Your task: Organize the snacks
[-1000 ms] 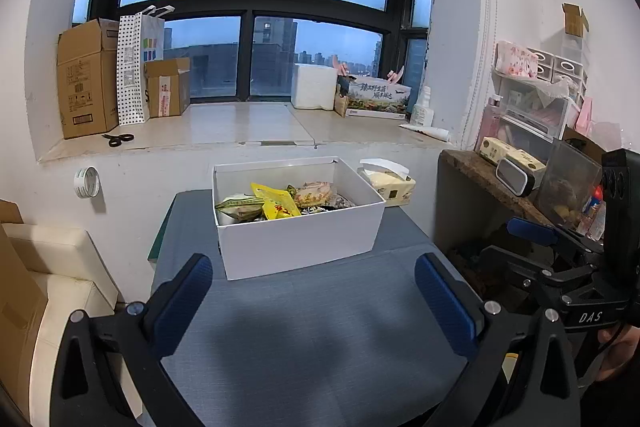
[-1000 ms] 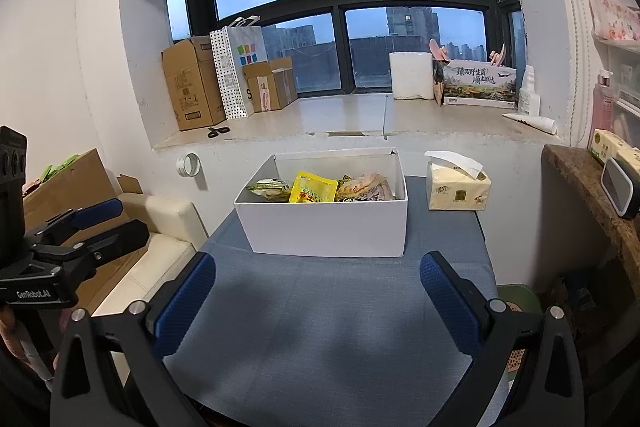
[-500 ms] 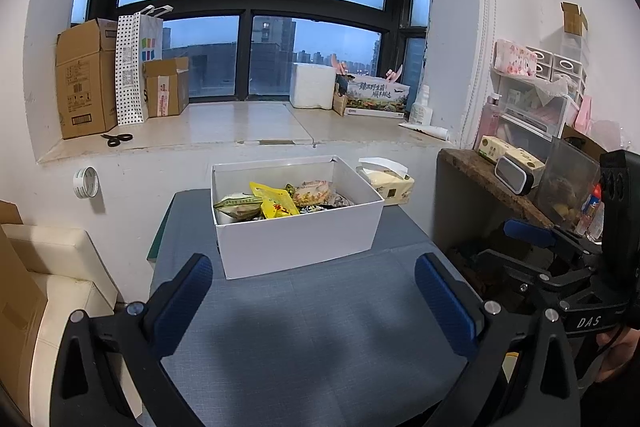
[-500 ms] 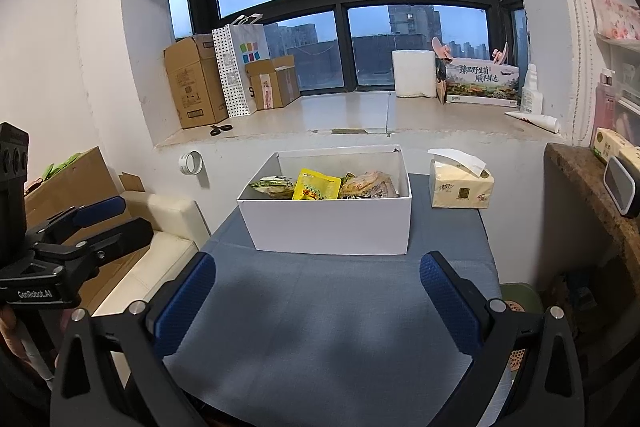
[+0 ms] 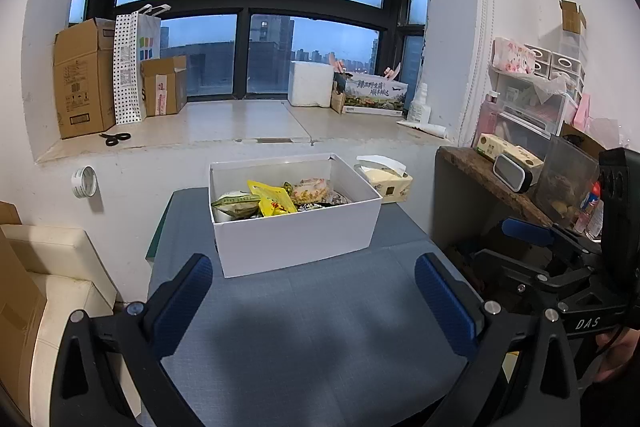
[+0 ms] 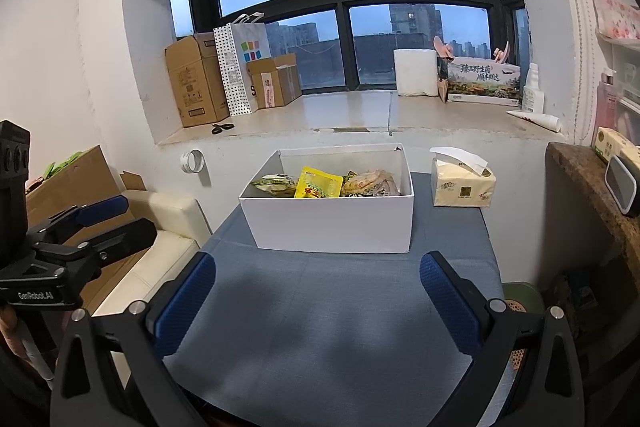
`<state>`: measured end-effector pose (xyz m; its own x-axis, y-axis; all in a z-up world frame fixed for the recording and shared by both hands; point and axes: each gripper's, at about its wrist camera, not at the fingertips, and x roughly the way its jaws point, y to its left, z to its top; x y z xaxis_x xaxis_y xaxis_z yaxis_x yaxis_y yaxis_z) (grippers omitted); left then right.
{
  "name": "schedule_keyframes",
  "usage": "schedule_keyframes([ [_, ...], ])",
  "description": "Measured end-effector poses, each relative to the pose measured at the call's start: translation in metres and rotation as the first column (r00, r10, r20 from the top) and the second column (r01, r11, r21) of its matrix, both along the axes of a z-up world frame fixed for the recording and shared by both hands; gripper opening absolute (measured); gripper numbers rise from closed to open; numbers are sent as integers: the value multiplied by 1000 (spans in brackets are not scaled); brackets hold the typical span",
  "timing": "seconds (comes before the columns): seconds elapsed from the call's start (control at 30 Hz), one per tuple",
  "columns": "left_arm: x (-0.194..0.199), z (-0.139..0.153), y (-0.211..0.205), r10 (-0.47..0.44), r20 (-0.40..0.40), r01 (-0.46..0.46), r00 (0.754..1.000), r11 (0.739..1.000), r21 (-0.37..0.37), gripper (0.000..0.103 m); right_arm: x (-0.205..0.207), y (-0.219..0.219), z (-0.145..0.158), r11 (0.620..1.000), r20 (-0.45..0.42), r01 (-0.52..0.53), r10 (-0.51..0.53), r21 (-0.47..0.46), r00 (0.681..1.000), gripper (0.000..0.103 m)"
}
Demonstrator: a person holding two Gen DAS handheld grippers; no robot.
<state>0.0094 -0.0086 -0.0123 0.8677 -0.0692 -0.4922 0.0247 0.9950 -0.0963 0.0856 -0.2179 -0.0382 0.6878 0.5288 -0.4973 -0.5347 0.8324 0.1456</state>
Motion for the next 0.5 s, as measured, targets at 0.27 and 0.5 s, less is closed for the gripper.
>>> schedule_keyframes([
  [0.27, 0, -2, 1, 5, -5, -5, 1000, 1000, -4, 103, -1, 0, 0, 1000, 1, -2, 2, 0, 1000, 103],
  [0.5, -2, -1, 1, -2, 3, 2, 1000, 1000, -19, 103, -1, 0, 0, 1000, 0, -1, 1, 0, 1000, 103],
])
